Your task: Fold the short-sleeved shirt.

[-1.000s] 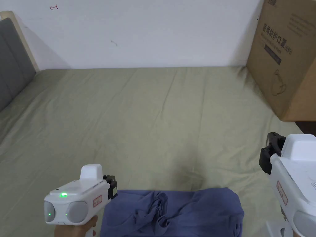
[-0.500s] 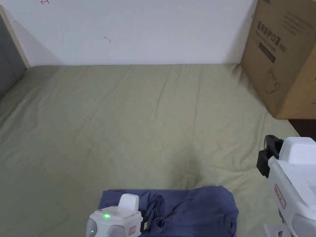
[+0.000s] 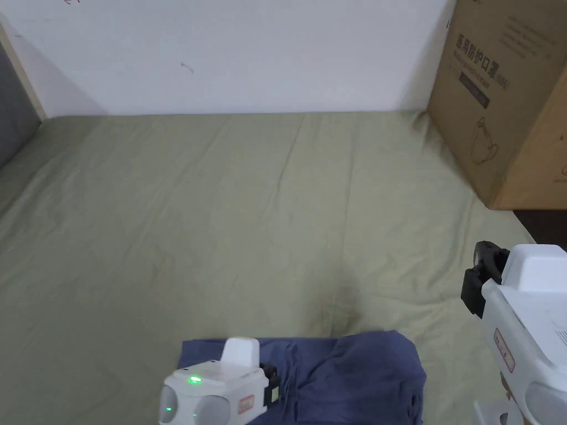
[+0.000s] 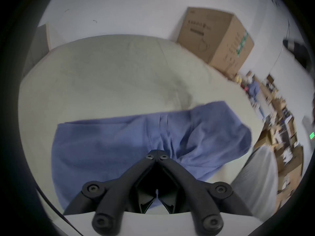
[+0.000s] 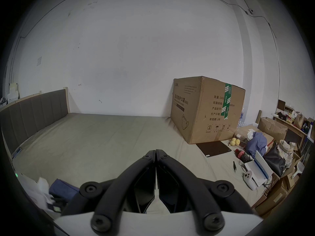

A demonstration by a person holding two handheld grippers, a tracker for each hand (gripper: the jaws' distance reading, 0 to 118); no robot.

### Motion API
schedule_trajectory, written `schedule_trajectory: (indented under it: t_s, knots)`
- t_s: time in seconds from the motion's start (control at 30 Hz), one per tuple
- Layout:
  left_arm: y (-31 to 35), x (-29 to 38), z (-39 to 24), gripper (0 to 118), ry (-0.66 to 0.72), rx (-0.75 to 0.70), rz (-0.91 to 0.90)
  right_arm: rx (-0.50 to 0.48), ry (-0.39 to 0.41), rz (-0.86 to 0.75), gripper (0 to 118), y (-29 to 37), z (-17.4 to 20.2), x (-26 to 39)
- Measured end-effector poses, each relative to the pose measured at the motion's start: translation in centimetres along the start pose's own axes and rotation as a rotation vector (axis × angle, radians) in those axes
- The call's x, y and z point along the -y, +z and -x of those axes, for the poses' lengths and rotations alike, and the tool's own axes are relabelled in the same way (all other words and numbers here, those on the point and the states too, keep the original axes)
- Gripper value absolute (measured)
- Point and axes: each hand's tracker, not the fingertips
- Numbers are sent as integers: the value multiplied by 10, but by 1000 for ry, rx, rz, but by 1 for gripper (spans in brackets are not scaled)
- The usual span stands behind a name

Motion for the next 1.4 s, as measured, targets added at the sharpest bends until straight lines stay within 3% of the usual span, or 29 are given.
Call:
schedule_trajectory:
  t_s: [0.3,0.37,0.4,0.47,0.5,0.53,0.57,0.7,0.77,0.9,1.0,1.13,1.4]
  knots:
    - [66,-39,111,0,350,253,4,-43,8,-12,0,-3,17,-5]
    - [65,-36,133,9,373,238,28,-52,13,-9,0,-4,20,-5]
    - [63,-33,141,19,378,230,40,-55,15,-8,0,-5,22,-5]
    - [57,-26,156,69,401,201,68,-59,20,-4,0,-6,24,-5]
    - [53,-22,161,87,406,185,74,-60,21,-2,0,-6,24,-4]
    - [50,-20,167,102,406,171,87,-60,23,1,0,-7,25,-4]
    - [46,-16,172,104,406,167,87,-60,26,4,0,-8,26,-4]
    - [26,-8,181,97,399,170,126,-57,32,19,0,-10,26,-1]
    - [16,-5,181,74,386,171,136,-52,36,27,0,-11,25,1]
    - [-7,-2,177,47,372,162,180,-43,40,38,0,-12,23,3]
    - [-9,-3,170,16,345,129,179,-35,38,43,0,-11,20,4]
    - [5,-9,154,14,256,91,153,-34,33,43,0,-12,18,2]
    - [60,-31,170,10,289,31,100,-52,24,18,0,-11,23,-5]
